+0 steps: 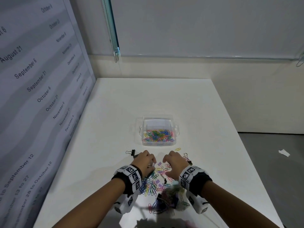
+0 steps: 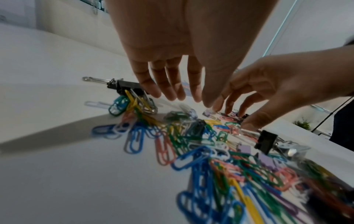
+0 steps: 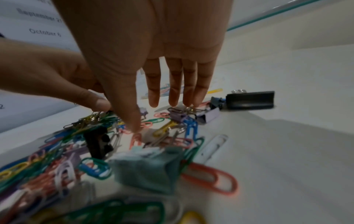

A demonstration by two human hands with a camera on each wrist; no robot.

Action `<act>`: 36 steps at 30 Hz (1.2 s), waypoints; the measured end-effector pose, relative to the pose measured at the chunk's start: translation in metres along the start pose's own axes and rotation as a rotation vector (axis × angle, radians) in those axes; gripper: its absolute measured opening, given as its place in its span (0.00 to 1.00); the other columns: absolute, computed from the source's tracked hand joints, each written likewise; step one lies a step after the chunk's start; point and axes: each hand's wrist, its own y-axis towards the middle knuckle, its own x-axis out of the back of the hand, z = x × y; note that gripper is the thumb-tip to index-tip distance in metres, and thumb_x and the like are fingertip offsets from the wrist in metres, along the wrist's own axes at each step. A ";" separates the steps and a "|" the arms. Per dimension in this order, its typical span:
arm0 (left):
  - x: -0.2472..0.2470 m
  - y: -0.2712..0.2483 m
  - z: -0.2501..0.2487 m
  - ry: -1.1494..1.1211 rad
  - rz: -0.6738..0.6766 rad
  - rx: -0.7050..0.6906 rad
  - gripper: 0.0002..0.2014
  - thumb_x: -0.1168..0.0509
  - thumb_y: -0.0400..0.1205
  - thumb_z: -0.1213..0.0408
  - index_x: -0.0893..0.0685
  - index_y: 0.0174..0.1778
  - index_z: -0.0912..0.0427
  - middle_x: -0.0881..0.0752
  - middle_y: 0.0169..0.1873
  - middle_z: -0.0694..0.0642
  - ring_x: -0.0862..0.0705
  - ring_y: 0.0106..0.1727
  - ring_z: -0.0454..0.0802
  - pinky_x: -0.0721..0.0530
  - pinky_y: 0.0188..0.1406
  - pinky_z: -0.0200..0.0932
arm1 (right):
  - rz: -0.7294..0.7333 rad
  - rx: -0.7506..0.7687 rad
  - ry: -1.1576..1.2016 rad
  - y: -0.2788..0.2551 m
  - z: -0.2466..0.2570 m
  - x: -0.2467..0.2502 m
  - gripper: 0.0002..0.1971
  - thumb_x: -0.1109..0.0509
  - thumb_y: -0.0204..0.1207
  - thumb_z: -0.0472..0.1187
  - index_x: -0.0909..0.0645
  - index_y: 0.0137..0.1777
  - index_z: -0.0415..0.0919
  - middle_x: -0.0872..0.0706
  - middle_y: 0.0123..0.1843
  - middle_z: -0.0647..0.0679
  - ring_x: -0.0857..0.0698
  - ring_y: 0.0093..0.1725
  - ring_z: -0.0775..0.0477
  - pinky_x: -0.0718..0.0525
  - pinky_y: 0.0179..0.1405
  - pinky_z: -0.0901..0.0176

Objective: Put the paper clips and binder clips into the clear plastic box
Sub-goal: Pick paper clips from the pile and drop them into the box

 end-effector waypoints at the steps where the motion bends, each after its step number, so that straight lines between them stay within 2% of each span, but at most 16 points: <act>1: -0.001 0.000 -0.002 0.010 0.022 0.009 0.15 0.34 0.79 0.58 0.21 0.61 0.54 0.26 0.58 0.56 0.23 0.62 0.53 0.22 0.63 0.49 | 0.006 -0.002 -0.010 0.001 0.002 -0.001 0.25 0.26 0.68 0.45 0.27 0.65 0.43 0.27 0.64 0.43 0.28 0.65 0.42 0.27 0.62 0.54; 3: -0.003 0.002 -0.008 0.045 0.039 0.016 0.19 0.33 0.79 0.58 0.24 0.66 0.54 0.27 0.62 0.56 0.25 0.64 0.54 0.23 0.64 0.47 | 0.011 -0.003 -0.018 0.003 0.006 -0.002 0.26 0.25 0.69 0.47 0.26 0.65 0.43 0.28 0.65 0.43 0.28 0.65 0.42 0.27 0.62 0.54; 5: -0.005 0.003 -0.012 0.085 0.052 0.030 0.22 0.33 0.78 0.60 0.26 0.68 0.56 0.28 0.64 0.57 0.25 0.65 0.55 0.24 0.63 0.46 | 0.014 0.006 0.008 0.002 0.008 -0.006 0.21 0.27 0.71 0.44 0.23 0.63 0.42 0.26 0.64 0.42 0.26 0.64 0.42 0.27 0.60 0.56; 9: -0.009 0.002 -0.017 0.044 0.053 0.033 0.18 0.37 0.79 0.70 0.25 0.66 0.60 0.28 0.64 0.60 0.22 0.62 0.58 0.23 0.63 0.45 | -0.006 -0.006 0.112 -0.005 0.010 -0.009 0.09 0.31 0.74 0.38 0.16 0.53 0.40 0.18 0.58 0.42 0.19 0.58 0.43 0.28 0.51 0.63; 12: -0.008 0.000 -0.016 -0.055 0.037 0.045 0.17 0.43 0.80 0.75 0.22 0.64 0.59 0.27 0.62 0.61 0.21 0.61 0.57 0.23 0.61 0.44 | -0.047 -0.056 0.191 -0.006 0.007 -0.006 0.11 0.36 0.71 0.32 0.12 0.46 0.40 0.11 0.52 0.44 0.15 0.53 0.44 0.23 0.50 0.62; 15: 0.003 -0.003 -0.012 -0.132 0.026 0.098 0.18 0.33 0.77 0.66 0.23 0.63 0.55 0.27 0.61 0.57 0.21 0.62 0.53 0.21 0.64 0.45 | -0.060 -0.103 0.248 -0.007 0.001 0.002 0.12 0.36 0.67 0.29 0.11 0.42 0.39 0.09 0.46 0.47 0.13 0.46 0.48 0.22 0.43 0.66; 18: 0.007 -0.008 -0.010 -0.028 0.136 0.133 0.32 0.25 0.70 0.56 0.28 0.70 0.54 0.30 0.65 0.55 0.23 0.65 0.55 0.22 0.66 0.47 | -0.102 -0.149 0.301 -0.002 -0.004 0.016 0.10 0.33 0.66 0.29 0.11 0.39 0.39 0.13 0.35 0.54 0.16 0.41 0.51 0.21 0.39 0.66; 19: 0.005 -0.010 -0.010 0.034 0.169 0.131 0.37 0.24 0.69 0.54 0.31 0.72 0.54 0.31 0.66 0.55 0.25 0.67 0.56 0.23 0.68 0.49 | -0.118 -0.162 0.324 0.000 -0.004 0.023 0.09 0.32 0.66 0.29 0.11 0.38 0.39 0.13 0.35 0.53 0.16 0.39 0.51 0.19 0.38 0.66; 21: -0.001 -0.011 -0.011 0.101 0.198 0.114 0.40 0.22 0.68 0.53 0.33 0.74 0.55 0.32 0.67 0.57 0.25 0.67 0.58 0.23 0.68 0.51 | -0.159 -0.165 0.350 0.007 -0.003 0.037 0.07 0.30 0.68 0.29 0.12 0.39 0.39 0.10 0.40 0.47 0.16 0.37 0.52 0.19 0.34 0.69; 23: -0.007 -0.011 -0.014 0.083 0.186 0.110 0.37 0.24 0.70 0.58 0.33 0.73 0.57 0.32 0.67 0.58 0.24 0.66 0.59 0.23 0.68 0.50 | -0.212 -0.153 0.358 0.016 -0.001 0.053 0.06 0.29 0.68 0.30 0.12 0.40 0.39 0.09 0.44 0.45 0.16 0.38 0.53 0.19 0.36 0.70; 27: -0.013 -0.008 -0.016 0.010 0.119 0.121 0.20 0.31 0.77 0.66 0.25 0.64 0.58 0.29 0.65 0.59 0.22 0.63 0.60 0.22 0.66 0.48 | -0.377 -0.120 0.428 0.031 0.006 0.082 0.07 0.30 0.70 0.30 0.11 0.41 0.38 0.09 0.45 0.43 0.12 0.44 0.46 0.13 0.47 0.59; 29: -0.014 -0.007 -0.015 0.010 0.115 0.116 0.15 0.33 0.78 0.68 0.23 0.61 0.59 0.27 0.64 0.59 0.21 0.62 0.59 0.23 0.65 0.47 | -0.438 -0.111 0.477 0.036 0.009 0.090 0.06 0.29 0.71 0.31 0.12 0.44 0.38 0.09 0.47 0.42 0.13 0.44 0.45 0.16 0.46 0.60; 32: -0.011 -0.006 -0.012 -0.006 0.105 0.117 0.12 0.36 0.79 0.71 0.21 0.58 0.60 0.24 0.61 0.59 0.20 0.60 0.59 0.23 0.62 0.46 | -0.431 -0.117 0.493 0.035 0.013 0.089 0.08 0.30 0.71 0.32 0.13 0.48 0.40 0.12 0.52 0.44 0.16 0.45 0.47 0.20 0.46 0.61; 34: -0.006 -0.005 -0.009 -0.048 0.076 0.135 0.10 0.39 0.79 0.72 0.18 0.54 0.60 0.21 0.58 0.58 0.19 0.58 0.58 0.21 0.61 0.47 | -0.398 -0.094 0.469 0.029 0.014 0.078 0.10 0.33 0.71 0.30 0.13 0.48 0.40 0.12 0.53 0.45 0.15 0.50 0.46 0.20 0.51 0.62; 36: -0.002 -0.003 -0.006 -0.113 0.043 0.160 0.11 0.42 0.79 0.75 0.17 0.52 0.63 0.17 0.54 0.60 0.17 0.55 0.58 0.20 0.60 0.49 | -0.334 -0.062 0.422 0.021 0.014 0.059 0.11 0.34 0.72 0.29 0.12 0.47 0.41 0.11 0.52 0.46 0.15 0.50 0.48 0.17 0.57 0.59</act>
